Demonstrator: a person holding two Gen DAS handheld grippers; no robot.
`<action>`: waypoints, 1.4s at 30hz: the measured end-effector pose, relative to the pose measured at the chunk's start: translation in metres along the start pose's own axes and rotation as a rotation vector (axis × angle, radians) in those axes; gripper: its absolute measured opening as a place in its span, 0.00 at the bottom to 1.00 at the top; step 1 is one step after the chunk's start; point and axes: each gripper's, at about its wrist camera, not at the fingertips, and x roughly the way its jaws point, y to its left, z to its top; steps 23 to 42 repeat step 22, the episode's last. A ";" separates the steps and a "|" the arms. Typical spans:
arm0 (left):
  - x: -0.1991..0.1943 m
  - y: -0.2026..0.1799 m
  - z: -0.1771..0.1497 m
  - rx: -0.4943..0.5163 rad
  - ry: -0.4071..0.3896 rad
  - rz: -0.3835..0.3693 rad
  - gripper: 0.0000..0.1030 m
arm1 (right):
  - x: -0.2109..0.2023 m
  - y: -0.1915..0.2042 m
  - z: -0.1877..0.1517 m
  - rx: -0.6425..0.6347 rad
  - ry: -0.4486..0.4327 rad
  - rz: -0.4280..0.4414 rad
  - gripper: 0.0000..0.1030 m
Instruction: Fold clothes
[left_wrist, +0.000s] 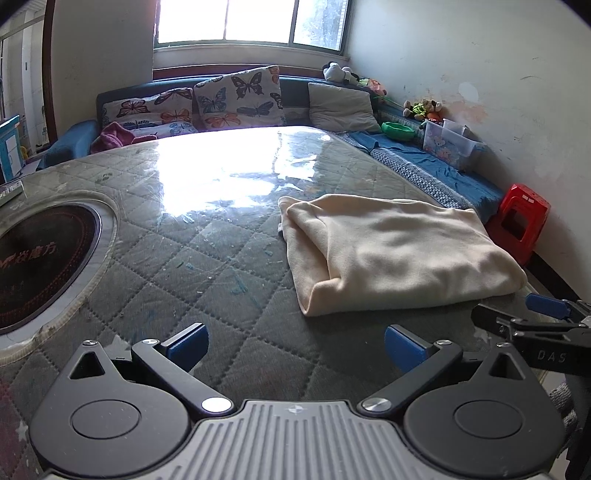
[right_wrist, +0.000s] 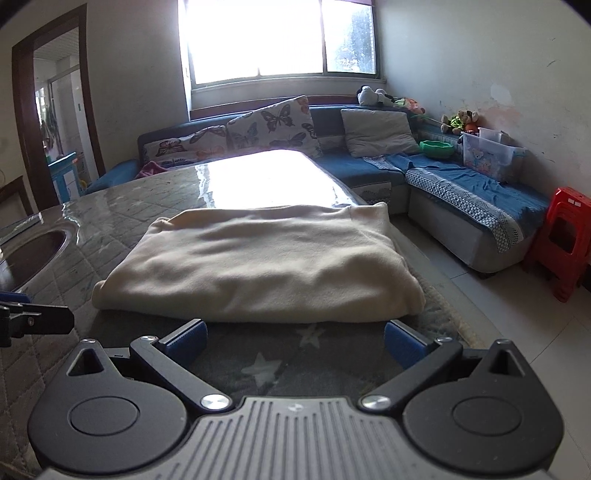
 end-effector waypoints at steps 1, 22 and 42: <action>-0.001 -0.001 -0.001 0.002 0.000 0.000 1.00 | 0.000 0.001 -0.001 -0.001 0.005 0.002 1.00; -0.001 -0.011 -0.021 0.026 0.040 0.000 1.00 | -0.006 0.011 -0.016 -0.026 0.045 0.043 1.00; -0.001 -0.011 -0.021 0.026 0.040 0.000 1.00 | -0.006 0.011 -0.016 -0.026 0.045 0.043 1.00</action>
